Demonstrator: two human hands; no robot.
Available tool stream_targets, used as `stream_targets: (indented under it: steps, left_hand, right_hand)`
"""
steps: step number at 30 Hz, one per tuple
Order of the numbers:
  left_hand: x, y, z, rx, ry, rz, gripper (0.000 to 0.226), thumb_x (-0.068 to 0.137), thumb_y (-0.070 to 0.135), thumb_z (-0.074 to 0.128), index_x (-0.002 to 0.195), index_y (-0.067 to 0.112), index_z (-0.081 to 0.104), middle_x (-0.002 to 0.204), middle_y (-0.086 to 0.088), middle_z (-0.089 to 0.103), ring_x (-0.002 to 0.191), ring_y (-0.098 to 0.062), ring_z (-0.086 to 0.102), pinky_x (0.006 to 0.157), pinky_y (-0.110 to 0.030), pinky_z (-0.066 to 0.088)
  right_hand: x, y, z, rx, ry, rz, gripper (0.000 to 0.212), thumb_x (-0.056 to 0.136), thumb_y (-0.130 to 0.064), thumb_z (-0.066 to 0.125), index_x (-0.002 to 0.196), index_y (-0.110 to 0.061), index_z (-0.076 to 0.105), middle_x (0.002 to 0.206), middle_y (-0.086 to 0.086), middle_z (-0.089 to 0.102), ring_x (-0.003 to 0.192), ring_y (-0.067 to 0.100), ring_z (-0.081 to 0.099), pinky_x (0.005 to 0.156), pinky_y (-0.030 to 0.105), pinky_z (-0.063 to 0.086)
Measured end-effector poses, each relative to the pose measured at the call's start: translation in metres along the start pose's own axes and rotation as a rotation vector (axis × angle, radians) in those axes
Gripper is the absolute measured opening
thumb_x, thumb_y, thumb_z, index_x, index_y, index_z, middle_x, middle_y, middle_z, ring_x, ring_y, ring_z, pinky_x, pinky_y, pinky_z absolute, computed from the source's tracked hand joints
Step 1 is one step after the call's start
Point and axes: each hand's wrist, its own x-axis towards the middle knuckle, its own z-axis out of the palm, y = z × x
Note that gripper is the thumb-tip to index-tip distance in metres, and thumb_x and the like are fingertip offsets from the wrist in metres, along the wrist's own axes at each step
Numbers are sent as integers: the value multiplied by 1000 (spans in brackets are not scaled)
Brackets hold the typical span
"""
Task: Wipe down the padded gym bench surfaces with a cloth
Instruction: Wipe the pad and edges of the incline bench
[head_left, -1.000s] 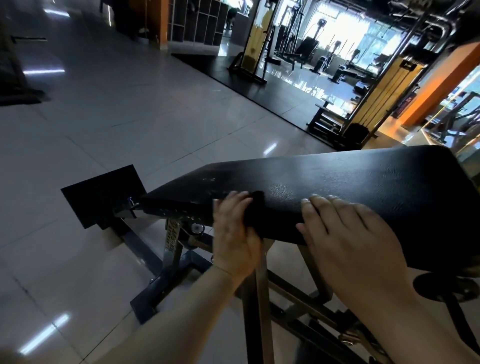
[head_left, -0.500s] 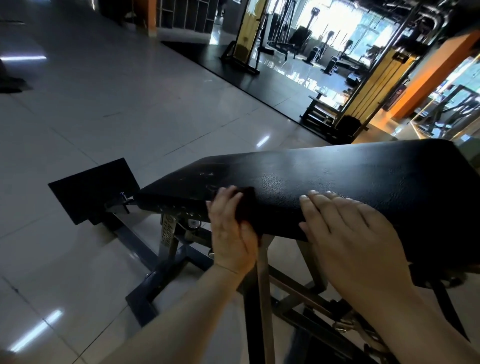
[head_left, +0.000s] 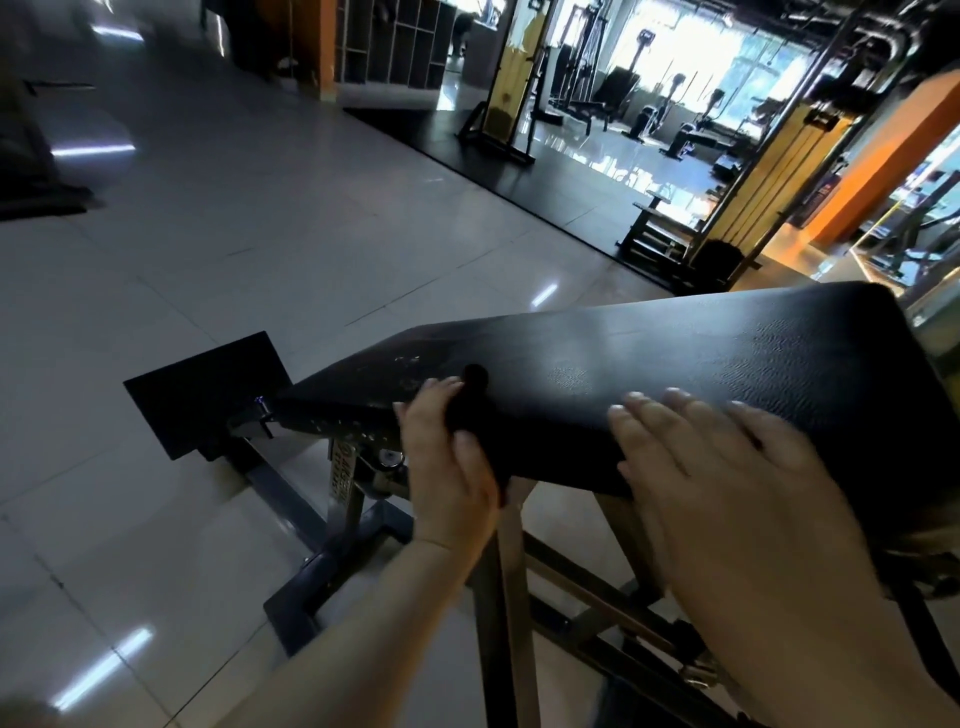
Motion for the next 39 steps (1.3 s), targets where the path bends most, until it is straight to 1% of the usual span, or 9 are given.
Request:
stream_targets:
  steps: [4,11,16,20,25,29,32,34,39]
  left_hand:
    - [7,24,2,-90,63,-180,29,94,18,37,117,25,53,112,1,51,109,-14,50,94,-30,41]
    - [-22,83,31,24,-155,295,33,95,23,37,123,16,54,124,0,61,123,-21,55,112,-57,31]
    - [17,27,-8,102,3,-237,41,99,21,36,101,60,49,104,18,54,105,-16,56,94,-56,48]
    - [-2,73,15,16,-59,-196,26,93,36,37,107,51,52,112,2,56,103,-15,57,85,-49,52]
    - [-18,90,19,32,-241,179,32,98,23,40,123,13,56,121,2,59,116,-20,56,104,-43,42]
    - [6,21,-15,153,-186,-38,30,100,25,36,123,36,52,117,17,57,122,-7,51,118,-51,27]
    - [15,15,-18,69,-61,-212,32,97,31,35,114,56,45,112,26,49,117,-15,52,106,-58,40]
    - [5,38,-4,-26,-70,-117,36,97,24,39,119,52,46,119,26,46,118,-20,51,101,-56,44]
    - [-13,6,-5,95,-246,187,41,103,27,33,143,19,36,156,4,32,149,-24,24,121,-58,16]
  right_hand:
    - [-6,12,-8,-47,44,113,42,101,-31,46,131,-3,59,128,18,64,121,38,58,100,53,41]
    - [-6,4,-6,-82,-44,72,46,106,-29,37,135,2,54,132,25,59,123,42,56,103,53,41]
    - [-8,1,-1,-78,-68,85,47,99,-25,45,137,2,53,132,23,59,124,41,55,104,51,35]
    - [-5,-1,-8,-88,-88,96,45,99,-22,42,133,4,56,128,25,61,121,41,57,102,49,33]
    - [-9,0,-12,-84,-137,86,52,98,-25,36,139,4,49,135,27,55,128,43,50,105,52,32]
    - [-5,-5,-7,-45,-139,158,50,101,-31,38,136,2,52,134,25,57,127,42,52,105,52,35]
    - [1,-13,2,-29,-153,156,53,103,-35,36,136,4,51,133,28,55,126,45,51,106,55,37]
    - [9,-22,7,-46,-183,132,54,103,-35,36,136,4,53,134,27,57,126,44,53,105,55,38]
    - [29,-44,22,-43,-208,100,53,99,-33,42,133,4,57,133,28,59,123,43,56,104,55,41]
